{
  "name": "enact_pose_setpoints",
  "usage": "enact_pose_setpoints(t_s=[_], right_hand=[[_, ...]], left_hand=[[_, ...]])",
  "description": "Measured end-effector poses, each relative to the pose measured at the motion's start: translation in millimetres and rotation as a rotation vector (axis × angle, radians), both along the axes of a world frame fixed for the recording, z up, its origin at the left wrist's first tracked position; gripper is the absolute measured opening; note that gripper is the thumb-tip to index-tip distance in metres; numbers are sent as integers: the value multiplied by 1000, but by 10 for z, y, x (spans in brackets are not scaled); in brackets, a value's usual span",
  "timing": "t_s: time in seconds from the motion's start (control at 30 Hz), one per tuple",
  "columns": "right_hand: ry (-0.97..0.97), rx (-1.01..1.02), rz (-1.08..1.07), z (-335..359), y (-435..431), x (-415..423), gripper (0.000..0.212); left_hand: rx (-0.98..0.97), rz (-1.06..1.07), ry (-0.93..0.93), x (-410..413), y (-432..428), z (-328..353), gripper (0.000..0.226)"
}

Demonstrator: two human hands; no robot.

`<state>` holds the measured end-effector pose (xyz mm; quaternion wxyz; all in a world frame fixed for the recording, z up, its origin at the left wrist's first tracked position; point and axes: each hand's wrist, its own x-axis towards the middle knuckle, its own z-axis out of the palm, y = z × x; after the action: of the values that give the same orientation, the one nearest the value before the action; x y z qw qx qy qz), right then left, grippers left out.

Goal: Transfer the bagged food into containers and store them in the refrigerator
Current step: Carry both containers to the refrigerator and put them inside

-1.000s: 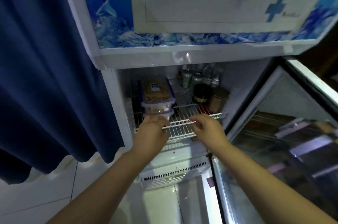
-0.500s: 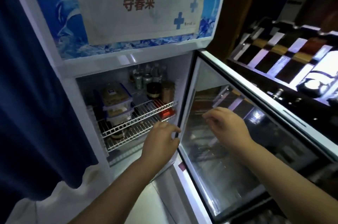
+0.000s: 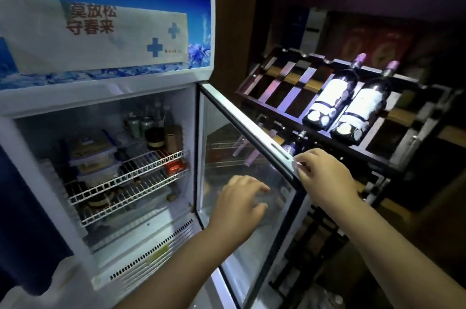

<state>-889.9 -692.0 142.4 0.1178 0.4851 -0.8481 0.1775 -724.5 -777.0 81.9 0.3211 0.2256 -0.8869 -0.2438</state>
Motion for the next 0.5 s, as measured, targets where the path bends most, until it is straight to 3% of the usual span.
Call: enact_pose_setpoints(t_s=[0.23,0.5], right_hand=[[-123,-70,96,-47,143,-98,19],[-235,-165,341,-77,-11,187,9]], left_hand=[[20,70,-22,-196,406,-140,35],[62,238,11,292,364,-65,60]])
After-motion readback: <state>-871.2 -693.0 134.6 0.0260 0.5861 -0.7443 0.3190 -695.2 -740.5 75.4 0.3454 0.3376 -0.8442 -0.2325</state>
